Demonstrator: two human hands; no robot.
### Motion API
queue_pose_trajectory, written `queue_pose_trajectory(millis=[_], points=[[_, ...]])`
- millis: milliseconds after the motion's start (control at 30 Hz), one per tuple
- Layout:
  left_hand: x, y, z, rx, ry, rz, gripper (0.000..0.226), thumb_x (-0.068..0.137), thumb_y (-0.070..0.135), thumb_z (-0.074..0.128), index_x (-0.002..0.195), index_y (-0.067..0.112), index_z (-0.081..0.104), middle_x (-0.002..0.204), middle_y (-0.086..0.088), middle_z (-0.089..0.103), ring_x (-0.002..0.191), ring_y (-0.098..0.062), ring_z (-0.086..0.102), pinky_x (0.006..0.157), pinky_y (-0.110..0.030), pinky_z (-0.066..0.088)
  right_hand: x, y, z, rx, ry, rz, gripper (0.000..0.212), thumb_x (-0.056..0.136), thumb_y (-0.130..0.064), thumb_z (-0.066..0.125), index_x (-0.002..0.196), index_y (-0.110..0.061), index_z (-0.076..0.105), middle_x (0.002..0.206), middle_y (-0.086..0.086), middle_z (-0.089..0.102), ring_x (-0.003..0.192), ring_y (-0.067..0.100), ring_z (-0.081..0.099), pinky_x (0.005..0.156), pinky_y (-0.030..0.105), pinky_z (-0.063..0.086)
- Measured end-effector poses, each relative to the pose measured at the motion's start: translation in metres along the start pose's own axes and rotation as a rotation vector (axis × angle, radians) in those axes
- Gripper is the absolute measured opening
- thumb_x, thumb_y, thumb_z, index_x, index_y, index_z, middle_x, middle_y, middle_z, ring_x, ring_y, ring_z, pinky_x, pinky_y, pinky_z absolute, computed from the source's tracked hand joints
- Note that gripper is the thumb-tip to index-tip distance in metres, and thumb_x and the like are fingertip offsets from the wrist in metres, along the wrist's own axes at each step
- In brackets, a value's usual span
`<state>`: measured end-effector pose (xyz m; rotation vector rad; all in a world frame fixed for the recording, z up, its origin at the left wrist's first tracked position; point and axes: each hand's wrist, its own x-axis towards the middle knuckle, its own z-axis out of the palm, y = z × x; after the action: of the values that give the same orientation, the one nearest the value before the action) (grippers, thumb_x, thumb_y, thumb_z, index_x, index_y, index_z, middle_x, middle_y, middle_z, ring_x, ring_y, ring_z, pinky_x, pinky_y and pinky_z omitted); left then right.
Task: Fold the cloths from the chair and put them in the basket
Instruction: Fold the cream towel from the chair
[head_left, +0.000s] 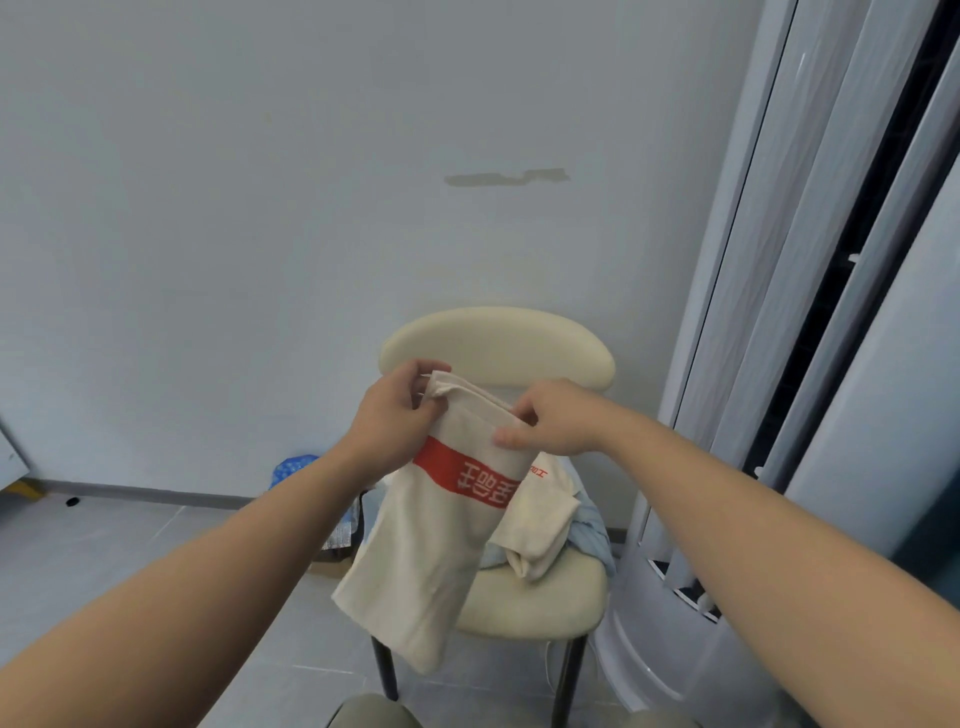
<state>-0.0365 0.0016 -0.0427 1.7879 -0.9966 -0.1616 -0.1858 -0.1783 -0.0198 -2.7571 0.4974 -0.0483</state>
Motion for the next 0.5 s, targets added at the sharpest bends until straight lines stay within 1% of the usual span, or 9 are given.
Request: queue_pose_trajectory(millis=[67, 100, 167, 200, 267, 333, 400, 467, 500], points=[[0.004, -0.003, -0.006, 0.009, 0.036, -0.023, 0.029, 0.096, 0.017, 0.062, 0.120, 0.031, 0.066, 0.099, 0.009, 0.074, 0.091, -0.016, 0.071, 0.089, -0.048, 0.058, -0.002, 0.005, 0.000, -0.074, -0.034, -0.009, 0.048, 0.089, -0.058, 0.066, 0.067, -0.016, 0.065, 0.060, -0.001, 0.054, 0.055, 0.016, 0.047, 0.056, 0.033, 0.038], [0.006, -0.004, -0.009, -0.002, 0.052, -0.038, 0.027, 0.096, 0.016, 0.062, 0.120, 0.029, 0.067, 0.099, 0.009, 0.074, 0.092, -0.016, 0.071, 0.089, -0.048, 0.058, -0.004, 0.005, 0.000, -0.079, -0.038, -0.025, 0.048, 0.089, -0.059, 0.067, 0.071, -0.014, 0.068, 0.065, 0.002, 0.058, 0.058, 0.019, 0.050, 0.058, 0.035, 0.041], [0.008, -0.008, -0.015, -0.027, 0.080, -0.087, 0.024, 0.097, 0.016, 0.061, 0.117, 0.025, 0.069, 0.099, 0.008, 0.075, 0.092, -0.015, 0.072, 0.089, -0.046, 0.059, -0.006, 0.002, -0.002, -0.054, -0.009, -0.069, 0.043, 0.086, -0.061, 0.068, 0.076, -0.020, 0.072, 0.090, 0.003, 0.063, 0.077, 0.020, 0.058, 0.070, 0.038, 0.049], [0.010, -0.011, -0.017, -0.040, 0.096, -0.118, 0.022, 0.097, 0.016, 0.060, 0.116, 0.024, 0.069, 0.099, 0.007, 0.075, 0.092, -0.015, 0.072, 0.089, -0.045, 0.060, -0.007, -0.001, -0.005, -0.047, 0.029, -0.088, 0.038, 0.085, -0.061, 0.069, 0.076, -0.024, 0.071, 0.100, 0.000, 0.058, 0.086, 0.018, 0.057, 0.077, 0.037, 0.050], [0.011, -0.017, -0.022, -0.094, 0.125, -0.175, 0.019, 0.097, 0.015, 0.061, 0.113, 0.021, 0.070, 0.099, 0.004, 0.076, 0.092, -0.016, 0.072, 0.089, -0.045, 0.060, -0.008, -0.007, -0.011, -0.066, 0.105, -0.107, 0.035, 0.088, -0.059, 0.068, 0.082, -0.025, 0.071, 0.107, -0.003, 0.052, 0.093, 0.016, 0.055, 0.083, 0.036, 0.049], [0.011, -0.022, -0.025, -0.155, 0.127, -0.218, 0.017, 0.097, 0.011, 0.062, 0.110, 0.018, 0.070, 0.099, -0.001, 0.076, 0.093, -0.019, 0.072, 0.092, -0.044, 0.059, -0.008, -0.010, -0.017, -0.042, 0.104, -0.105, 0.038, 0.092, -0.057, 0.063, 0.084, -0.021, 0.069, 0.099, -0.003, 0.058, 0.086, 0.015, 0.057, 0.076, 0.035, 0.050], [0.011, -0.026, -0.027, -0.190, 0.122, -0.251, 0.015, 0.095, 0.010, 0.063, 0.106, 0.017, 0.071, 0.100, -0.005, 0.076, 0.095, -0.024, 0.071, 0.092, -0.046, 0.059, -0.009, -0.014, -0.021, 0.045, 0.117, -0.090, 0.038, 0.095, -0.057, 0.060, 0.077, -0.024, 0.065, 0.082, -0.007, 0.062, 0.073, 0.011, 0.056, 0.063, 0.028, 0.043], [0.011, -0.028, -0.029, -0.213, 0.119, -0.270, 0.014, 0.089, 0.018, 0.066, 0.102, 0.016, 0.071, 0.100, -0.011, 0.076, 0.091, -0.025, 0.070, 0.093, -0.052, 0.057, -0.009, -0.018, -0.022, 0.090, 0.188, -0.073, 0.035, 0.097, -0.054, 0.058, 0.075, -0.028, 0.062, 0.077, -0.009, 0.062, 0.071, 0.010, 0.056, 0.061, 0.027, 0.040], [0.011, -0.029, -0.029, -0.221, 0.120, -0.275, 0.019, 0.084, 0.024, 0.066, 0.100, 0.016, 0.071, 0.100, -0.014, 0.075, 0.089, -0.025, 0.068, 0.093, -0.055, 0.056, -0.009, -0.020, -0.023, 0.098, 0.212, -0.070, 0.034, 0.098, -0.052, 0.058, 0.074, -0.028, 0.061, 0.077, -0.008, 0.062, 0.071, 0.011, 0.056, 0.061, 0.028, 0.039]])
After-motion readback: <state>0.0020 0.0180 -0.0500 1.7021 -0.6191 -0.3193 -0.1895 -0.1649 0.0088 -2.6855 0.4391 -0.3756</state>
